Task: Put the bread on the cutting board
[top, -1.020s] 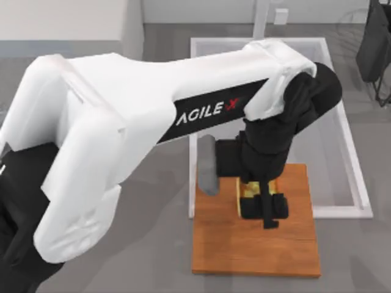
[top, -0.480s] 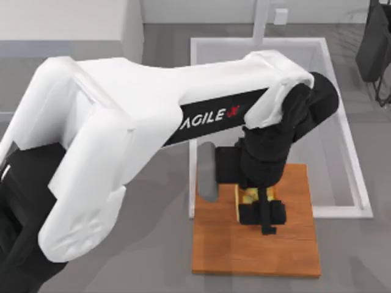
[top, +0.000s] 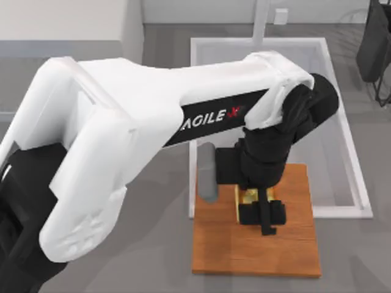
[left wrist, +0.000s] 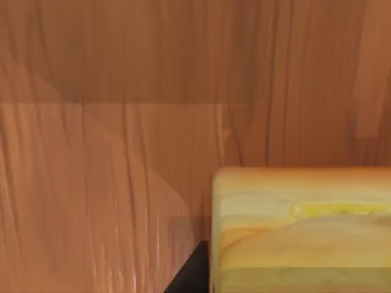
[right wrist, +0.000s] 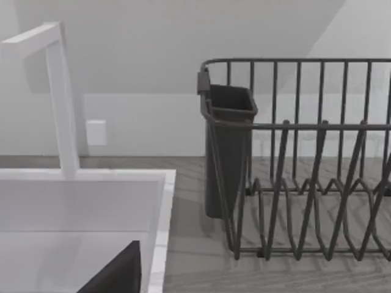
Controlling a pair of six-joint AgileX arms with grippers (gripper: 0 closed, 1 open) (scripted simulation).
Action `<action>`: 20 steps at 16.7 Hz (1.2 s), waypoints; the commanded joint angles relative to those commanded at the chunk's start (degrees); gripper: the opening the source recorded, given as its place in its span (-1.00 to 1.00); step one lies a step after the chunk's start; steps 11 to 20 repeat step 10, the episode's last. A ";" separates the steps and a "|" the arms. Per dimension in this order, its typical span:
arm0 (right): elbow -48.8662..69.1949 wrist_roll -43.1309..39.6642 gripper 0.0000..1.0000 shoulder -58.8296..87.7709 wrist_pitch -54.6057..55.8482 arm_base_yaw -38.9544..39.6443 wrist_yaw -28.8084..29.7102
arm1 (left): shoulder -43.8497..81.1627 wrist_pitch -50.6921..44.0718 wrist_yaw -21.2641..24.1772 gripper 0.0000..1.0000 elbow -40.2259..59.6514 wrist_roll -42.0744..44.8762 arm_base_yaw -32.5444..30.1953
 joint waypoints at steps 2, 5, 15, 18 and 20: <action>0.00 0.00 1.00 0.00 0.00 0.00 0.00 | 0.00 0.00 0.00 0.66 0.00 0.00 0.00; 0.00 0.00 1.00 0.00 0.00 0.00 0.00 | 0.00 0.00 0.00 1.00 0.00 0.00 0.00; 0.00 0.00 1.00 0.00 0.00 0.00 0.00 | 0.00 0.00 0.00 1.00 0.00 0.00 0.00; 0.00 0.00 1.00 0.00 0.00 0.00 0.00 | 0.00 0.00 0.00 1.00 0.00 0.00 0.00; 0.00 0.00 1.00 0.00 0.00 0.00 0.00 | 0.00 0.00 0.00 1.00 0.00 0.00 0.00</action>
